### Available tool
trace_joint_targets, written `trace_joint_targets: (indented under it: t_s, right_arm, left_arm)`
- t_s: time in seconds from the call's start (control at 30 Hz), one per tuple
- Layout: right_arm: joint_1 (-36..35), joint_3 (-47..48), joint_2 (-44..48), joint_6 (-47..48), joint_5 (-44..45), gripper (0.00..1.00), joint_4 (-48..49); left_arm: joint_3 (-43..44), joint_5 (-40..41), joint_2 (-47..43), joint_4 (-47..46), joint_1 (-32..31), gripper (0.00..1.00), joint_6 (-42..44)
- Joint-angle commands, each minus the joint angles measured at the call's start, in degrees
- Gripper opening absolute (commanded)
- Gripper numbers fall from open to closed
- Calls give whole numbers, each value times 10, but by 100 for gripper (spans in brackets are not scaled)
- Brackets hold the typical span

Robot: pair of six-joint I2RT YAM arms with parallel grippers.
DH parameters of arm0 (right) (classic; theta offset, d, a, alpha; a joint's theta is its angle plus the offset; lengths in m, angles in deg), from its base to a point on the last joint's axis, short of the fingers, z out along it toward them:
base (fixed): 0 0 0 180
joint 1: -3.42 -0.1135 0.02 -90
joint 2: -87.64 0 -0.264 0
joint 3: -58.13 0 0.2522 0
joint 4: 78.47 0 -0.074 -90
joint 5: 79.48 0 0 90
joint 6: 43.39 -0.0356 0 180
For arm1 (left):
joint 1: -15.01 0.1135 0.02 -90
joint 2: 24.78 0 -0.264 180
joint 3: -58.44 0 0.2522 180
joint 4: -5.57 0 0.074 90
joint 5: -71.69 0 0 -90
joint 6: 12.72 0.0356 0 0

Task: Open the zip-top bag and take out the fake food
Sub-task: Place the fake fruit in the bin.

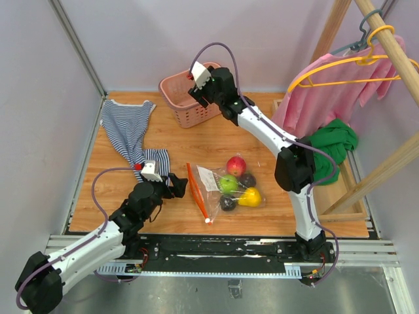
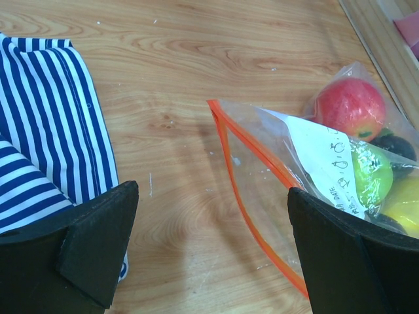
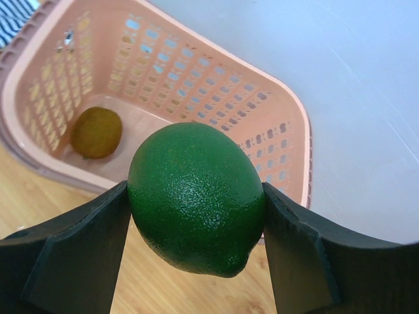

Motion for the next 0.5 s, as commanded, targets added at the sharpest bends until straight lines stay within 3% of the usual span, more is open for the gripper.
trace_joint_targets:
  t_s: [0.0, 0.37, 0.43, 0.47]
  right_arm:
    - [-8, 34, -15, -14, 76, 44, 81]
    - [-18, 21, -70, 24, 176, 52, 206]
    - [-18, 20, -76, 27, 185, 60, 223]
    - [-18, 18, -80, 27, 192, 70, 230]
  left_arm:
    - [6, 3, 3, -24, -2, 99, 7]
    - [10, 0, 13, -27, -2, 99, 8]
    - [11, 0, 15, -26, -2, 99, 8]
    - [11, 0, 17, -27, -2, 99, 8]
